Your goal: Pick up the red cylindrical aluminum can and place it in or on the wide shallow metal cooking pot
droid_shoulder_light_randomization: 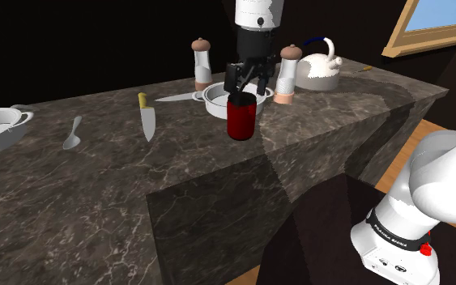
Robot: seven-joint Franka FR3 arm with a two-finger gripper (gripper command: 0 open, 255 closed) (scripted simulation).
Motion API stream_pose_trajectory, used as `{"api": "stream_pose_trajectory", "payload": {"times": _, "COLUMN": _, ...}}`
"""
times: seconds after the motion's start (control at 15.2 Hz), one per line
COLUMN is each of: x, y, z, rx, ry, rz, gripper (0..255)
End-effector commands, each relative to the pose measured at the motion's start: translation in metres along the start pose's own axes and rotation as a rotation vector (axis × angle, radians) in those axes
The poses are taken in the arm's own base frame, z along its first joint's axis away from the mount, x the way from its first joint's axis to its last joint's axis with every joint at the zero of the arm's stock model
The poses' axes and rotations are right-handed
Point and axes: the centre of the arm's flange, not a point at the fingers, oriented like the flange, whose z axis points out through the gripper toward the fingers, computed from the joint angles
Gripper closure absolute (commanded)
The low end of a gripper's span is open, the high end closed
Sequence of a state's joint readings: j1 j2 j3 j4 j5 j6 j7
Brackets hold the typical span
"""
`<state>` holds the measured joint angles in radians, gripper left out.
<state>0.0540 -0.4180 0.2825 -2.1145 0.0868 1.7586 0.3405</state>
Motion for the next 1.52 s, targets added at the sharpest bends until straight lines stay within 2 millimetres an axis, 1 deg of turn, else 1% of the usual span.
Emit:
{"api": "stream_pose_trajectory", "payload": {"times": 0.0, "x": 0.001, "y": -0.001, "z": 0.008, "rx": 0.001, "ry": 0.001, "rz": 0.001, "gripper": 0}}
{"api": "stream_pose_trajectory", "payload": {"times": 0.13, "x": 0.001, "y": -0.001, "z": 0.018, "rx": 0.001, "ry": 0.001, "rz": 0.001, "gripper": 0}}
{"api": "stream_pose_trajectory", "payload": {"times": 0.2, "x": 0.001, "y": -0.001, "z": 0.027, "rx": 0.001, "ry": 0.001, "rz": 0.001, "gripper": 0}}
{"api": "stream_pose_trajectory", "payload": {"times": 0.73, "x": 0.001, "y": -0.001, "z": 0.027, "rx": 0.001, "ry": 0.001, "rz": 0.001, "gripper": 0}}
{"api": "stream_pose_trajectory", "payload": {"times": 0.79, "x": 0.001, "y": -0.001, "z": 0.027, "rx": 0.001, "ry": 0.001, "rz": 0.001, "gripper": 255}}
{"api": "stream_pose_trajectory", "payload": {"times": 1.39, "x": 0.001, "y": -0.001, "z": 0.027, "rx": 0.001, "ry": 0.001, "rz": 0.001, "gripper": 255}}
{"api": "stream_pose_trajectory", "payload": {"times": 1.45, "x": 0.001, "y": -0.001, "z": 0.022, "rx": 0.001, "ry": 0.001, "rz": 0.001, "gripper": 255}}
